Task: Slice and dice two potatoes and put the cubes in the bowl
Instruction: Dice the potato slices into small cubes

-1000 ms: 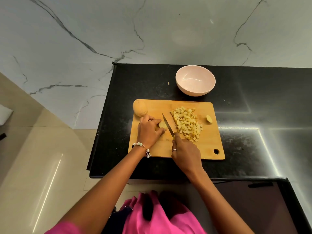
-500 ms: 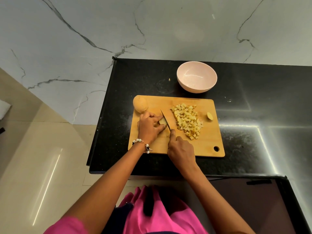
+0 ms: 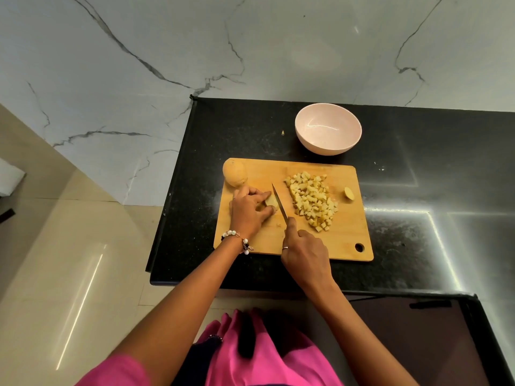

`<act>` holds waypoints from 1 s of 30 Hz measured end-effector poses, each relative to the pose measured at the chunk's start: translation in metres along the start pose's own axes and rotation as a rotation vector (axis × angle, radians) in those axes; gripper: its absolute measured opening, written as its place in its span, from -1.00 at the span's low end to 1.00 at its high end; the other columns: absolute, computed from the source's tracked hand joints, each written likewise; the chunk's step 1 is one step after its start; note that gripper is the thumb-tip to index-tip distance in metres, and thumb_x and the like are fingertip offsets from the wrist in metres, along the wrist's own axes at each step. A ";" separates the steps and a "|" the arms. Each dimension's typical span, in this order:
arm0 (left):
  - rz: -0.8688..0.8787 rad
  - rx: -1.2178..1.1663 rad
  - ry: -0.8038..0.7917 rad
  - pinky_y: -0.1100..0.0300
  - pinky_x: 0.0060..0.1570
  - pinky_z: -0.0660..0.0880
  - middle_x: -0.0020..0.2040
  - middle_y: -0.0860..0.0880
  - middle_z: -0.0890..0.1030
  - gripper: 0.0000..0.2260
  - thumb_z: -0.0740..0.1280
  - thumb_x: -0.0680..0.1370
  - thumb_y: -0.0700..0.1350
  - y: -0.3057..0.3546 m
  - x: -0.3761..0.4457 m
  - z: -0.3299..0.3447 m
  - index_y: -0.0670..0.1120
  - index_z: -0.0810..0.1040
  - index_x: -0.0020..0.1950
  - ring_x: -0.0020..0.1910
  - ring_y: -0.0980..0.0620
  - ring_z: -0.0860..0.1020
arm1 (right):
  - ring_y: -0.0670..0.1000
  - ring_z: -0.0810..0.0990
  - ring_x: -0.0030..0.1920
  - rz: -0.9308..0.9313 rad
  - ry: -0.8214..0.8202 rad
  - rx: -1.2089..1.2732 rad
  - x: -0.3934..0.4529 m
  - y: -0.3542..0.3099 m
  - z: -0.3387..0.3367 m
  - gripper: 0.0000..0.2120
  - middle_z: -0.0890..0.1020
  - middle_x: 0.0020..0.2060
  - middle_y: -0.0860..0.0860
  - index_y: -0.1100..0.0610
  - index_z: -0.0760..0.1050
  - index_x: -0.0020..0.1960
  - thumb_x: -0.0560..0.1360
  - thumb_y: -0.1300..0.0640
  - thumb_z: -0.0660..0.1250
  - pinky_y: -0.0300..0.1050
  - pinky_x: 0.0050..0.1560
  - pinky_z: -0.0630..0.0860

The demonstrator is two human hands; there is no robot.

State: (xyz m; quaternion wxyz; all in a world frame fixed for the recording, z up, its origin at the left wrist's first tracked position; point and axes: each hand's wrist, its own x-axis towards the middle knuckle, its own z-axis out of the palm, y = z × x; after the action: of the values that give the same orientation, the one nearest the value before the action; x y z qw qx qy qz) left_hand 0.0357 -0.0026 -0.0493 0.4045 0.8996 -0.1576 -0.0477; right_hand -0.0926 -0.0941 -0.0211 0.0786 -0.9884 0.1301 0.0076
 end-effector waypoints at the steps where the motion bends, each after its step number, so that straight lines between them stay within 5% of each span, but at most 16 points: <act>1: -0.001 0.000 0.001 -0.01 0.14 0.39 0.00 0.08 0.46 -0.62 0.47 0.40 0.00 0.000 0.000 0.000 -0.01 0.59 0.21 0.04 0.05 0.37 | 0.25 0.55 -0.36 -0.005 0.013 0.039 0.002 0.001 -0.001 -0.51 0.59 -0.26 0.20 0.28 0.29 0.42 0.51 0.23 0.24 -0.08 -0.44 0.20; 5: -0.006 -0.005 -0.001 0.01 0.14 0.39 0.01 0.06 0.46 -0.62 0.47 0.41 -0.01 0.000 0.000 0.000 -0.01 0.58 0.22 0.06 0.03 0.37 | 0.23 0.56 -0.08 -0.037 -0.003 0.055 0.004 0.001 -0.003 -0.49 0.57 0.00 0.17 0.18 0.03 0.53 0.61 0.15 0.01 -0.04 -0.29 0.24; 17: -0.005 0.007 -0.001 0.02 0.15 0.38 -0.03 0.09 0.43 -0.63 0.48 0.40 -0.02 0.002 0.001 -0.001 -0.01 0.60 0.19 0.07 0.01 0.38 | 0.24 0.58 -0.20 -0.068 -0.049 -0.011 -0.003 -0.003 0.007 -0.44 0.59 -0.07 0.22 0.29 0.03 0.51 0.54 0.28 0.05 -0.05 -0.33 0.26; 23: 0.021 0.009 -0.023 0.16 0.11 0.37 0.06 -0.02 0.47 -0.50 0.47 0.41 -0.01 0.000 -0.001 -0.006 -0.06 0.49 0.32 0.06 0.01 0.38 | 0.24 0.57 -0.18 -0.033 0.007 0.079 -0.002 0.003 -0.005 -0.50 0.60 -0.11 0.19 0.23 0.10 0.51 0.59 0.17 0.06 -0.05 -0.32 0.23; 30: 0.028 -0.050 0.029 0.26 0.08 0.41 0.04 -0.03 0.44 -0.59 0.51 0.37 -0.05 -0.001 -0.005 -0.006 -0.12 0.60 0.18 0.05 0.04 0.44 | 0.25 0.57 -0.13 -0.040 -0.028 0.058 0.006 -0.003 -0.005 -0.49 0.59 -0.07 0.22 0.21 0.07 0.52 0.59 0.18 0.04 -0.03 -0.30 0.24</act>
State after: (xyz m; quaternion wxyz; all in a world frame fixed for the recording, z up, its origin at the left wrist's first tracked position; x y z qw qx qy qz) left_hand 0.0330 0.0039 -0.0466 0.4295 0.8876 -0.1631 -0.0331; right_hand -0.0857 -0.0939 -0.0156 0.1094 -0.9878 0.1096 0.0161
